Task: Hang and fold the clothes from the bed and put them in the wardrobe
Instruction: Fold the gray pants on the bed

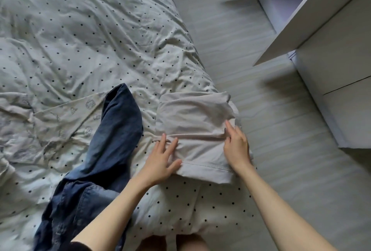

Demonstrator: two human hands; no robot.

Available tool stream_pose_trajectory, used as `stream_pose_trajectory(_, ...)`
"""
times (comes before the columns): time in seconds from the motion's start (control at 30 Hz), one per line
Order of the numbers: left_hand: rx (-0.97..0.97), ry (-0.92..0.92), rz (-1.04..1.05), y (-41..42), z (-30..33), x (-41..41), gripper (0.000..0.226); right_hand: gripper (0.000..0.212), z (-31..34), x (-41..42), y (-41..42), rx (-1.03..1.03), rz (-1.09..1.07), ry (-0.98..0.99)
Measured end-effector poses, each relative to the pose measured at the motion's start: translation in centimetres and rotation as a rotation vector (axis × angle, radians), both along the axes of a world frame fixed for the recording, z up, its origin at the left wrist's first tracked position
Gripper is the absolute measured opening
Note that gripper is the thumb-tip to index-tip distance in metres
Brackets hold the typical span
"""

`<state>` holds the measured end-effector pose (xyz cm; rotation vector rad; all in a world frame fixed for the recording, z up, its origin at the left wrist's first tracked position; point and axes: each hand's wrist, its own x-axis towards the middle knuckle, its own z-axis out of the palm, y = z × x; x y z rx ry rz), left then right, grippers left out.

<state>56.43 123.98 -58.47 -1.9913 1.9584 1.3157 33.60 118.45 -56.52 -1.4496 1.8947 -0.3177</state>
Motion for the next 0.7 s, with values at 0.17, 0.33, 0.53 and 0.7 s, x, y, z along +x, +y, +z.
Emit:
stream_pose_trajectory(0.17, -0.033, 0.097, 0.174, -0.3, -0.6, -0.2, 0.071, 0.058, -0.3, 1.6, 0.9, -0.064, 0.236, 0.301)
stream_pose_trajectory(0.33, 0.014, 0.115, 0.189, -0.3, -1.5, 1.0, 0.076, 0.075, -3.4, 4.8, 5.2, 0.076, 0.658, 0.405)
stream_pose_trajectory(0.53, 0.062, 0.125, 0.201, 0.4, -2.9, 1.3, 0.083, 0.08, -7.3, 4.0, 3.4, 0.173, 0.716, 0.521)
stream_pose_trajectory(0.7, -0.113, 0.104, 0.039, 0.0, -3.2, 1.4, 0.084, 0.081, -8.4, 3.2, 2.7, 0.179, 0.754, 0.514)
